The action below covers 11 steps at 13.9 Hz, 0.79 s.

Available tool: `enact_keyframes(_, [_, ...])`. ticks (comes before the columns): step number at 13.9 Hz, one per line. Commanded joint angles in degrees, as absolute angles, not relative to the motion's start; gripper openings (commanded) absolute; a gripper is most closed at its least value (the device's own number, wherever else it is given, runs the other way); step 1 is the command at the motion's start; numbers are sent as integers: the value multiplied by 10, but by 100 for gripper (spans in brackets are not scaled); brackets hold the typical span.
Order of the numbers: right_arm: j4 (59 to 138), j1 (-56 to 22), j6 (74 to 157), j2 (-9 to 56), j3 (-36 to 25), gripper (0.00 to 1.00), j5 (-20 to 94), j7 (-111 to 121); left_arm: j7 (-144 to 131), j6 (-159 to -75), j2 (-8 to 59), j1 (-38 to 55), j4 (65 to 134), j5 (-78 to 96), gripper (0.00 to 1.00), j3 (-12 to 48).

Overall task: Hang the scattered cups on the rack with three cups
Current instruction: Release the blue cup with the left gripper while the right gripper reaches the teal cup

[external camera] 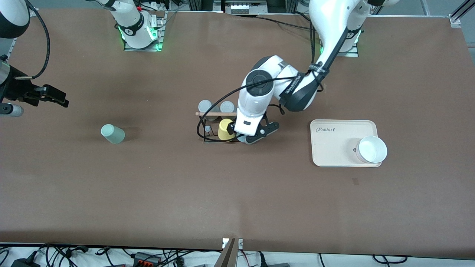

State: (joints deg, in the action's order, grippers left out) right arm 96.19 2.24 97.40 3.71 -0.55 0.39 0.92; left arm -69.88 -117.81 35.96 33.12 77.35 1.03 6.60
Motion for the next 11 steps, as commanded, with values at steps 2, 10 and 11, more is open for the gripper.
enact_keyframes(2, [944, 29, 976, 74, 2, 100, 8, 14, -592, -1107, 260, 246, 789, -10, 100, 64])
enact_keyframes(10, [947, 13, 1004, 232, 1, 100, -2, 9, -253, -1002, 152, 61, 805, -9, 100, 69])
enact_keyframes(11, [966, 10, 1037, 236, 0, 100, -3, 10, -221, -1001, 141, 46, 816, -9, 100, 69])
